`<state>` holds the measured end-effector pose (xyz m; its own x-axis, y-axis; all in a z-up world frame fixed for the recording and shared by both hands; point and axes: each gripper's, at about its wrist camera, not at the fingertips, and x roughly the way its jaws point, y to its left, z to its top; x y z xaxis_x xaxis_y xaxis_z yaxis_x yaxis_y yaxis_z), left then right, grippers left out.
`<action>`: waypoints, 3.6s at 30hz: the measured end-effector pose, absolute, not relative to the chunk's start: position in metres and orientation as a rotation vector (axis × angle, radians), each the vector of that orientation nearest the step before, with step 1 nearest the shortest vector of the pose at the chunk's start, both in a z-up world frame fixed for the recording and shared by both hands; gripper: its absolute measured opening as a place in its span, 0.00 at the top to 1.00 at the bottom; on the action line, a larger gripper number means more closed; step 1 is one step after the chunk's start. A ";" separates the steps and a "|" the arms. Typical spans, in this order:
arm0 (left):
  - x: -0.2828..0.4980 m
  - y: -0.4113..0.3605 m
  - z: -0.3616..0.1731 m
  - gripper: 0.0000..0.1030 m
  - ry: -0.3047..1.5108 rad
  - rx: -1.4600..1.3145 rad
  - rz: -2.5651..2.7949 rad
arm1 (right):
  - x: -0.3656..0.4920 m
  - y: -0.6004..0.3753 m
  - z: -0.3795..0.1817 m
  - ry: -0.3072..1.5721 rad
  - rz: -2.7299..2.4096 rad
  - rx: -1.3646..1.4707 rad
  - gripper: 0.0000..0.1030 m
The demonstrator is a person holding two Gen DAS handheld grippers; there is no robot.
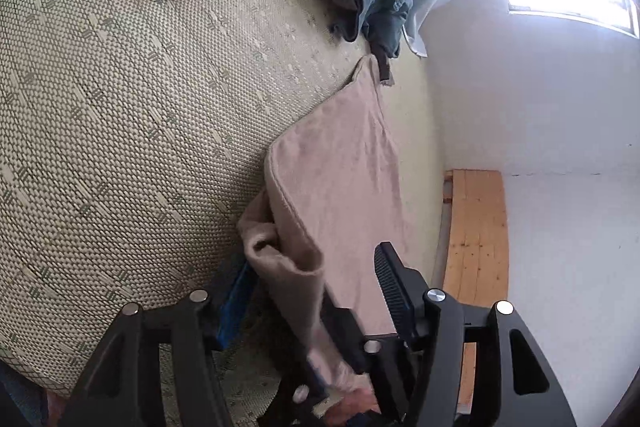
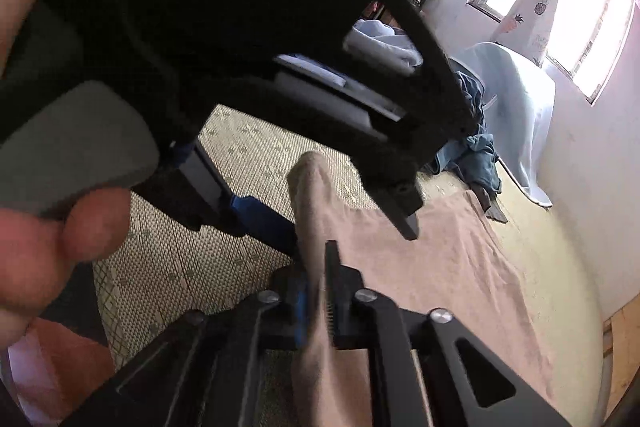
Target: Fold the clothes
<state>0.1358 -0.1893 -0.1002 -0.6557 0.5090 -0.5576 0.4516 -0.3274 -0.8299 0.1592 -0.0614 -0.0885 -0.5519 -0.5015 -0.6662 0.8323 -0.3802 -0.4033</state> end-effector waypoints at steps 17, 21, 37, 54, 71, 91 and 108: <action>0.135 -0.184 -0.078 0.93 -1.761 -1.325 2.224 | 0.182 -0.005 -0.089 1.012 -2.170 0.584 0.45; 0.135 -0.184 -0.065 0.94 -1.740 -1.292 2.220 | 0.191 0.003 -0.084 0.977 -2.210 0.587 0.44; 0.135 -0.179 -0.033 0.95 -1.718 -1.227 2.215 | 0.201 0.037 -0.100 1.038 -2.354 0.648 0.18; 0.140 -0.180 -0.017 0.96 -1.745 -1.204 2.253 | 0.181 0.206 -0.102 1.128 -2.545 0.869 0.18; 0.139 -0.174 0.006 0.96 -1.726 -1.185 2.324 | 0.192 0.334 -0.110 1.281 -2.582 1.005 0.19; 0.147 -0.172 0.007 0.96 -1.687 -1.175 2.361 | 0.192 0.326 -0.113 1.467 -2.433 0.885 0.99; 0.221 -0.177 0.142 0.96 -1.630 -0.774 2.362 | 0.212 0.340 0.102 1.253 -2.742 0.594 0.99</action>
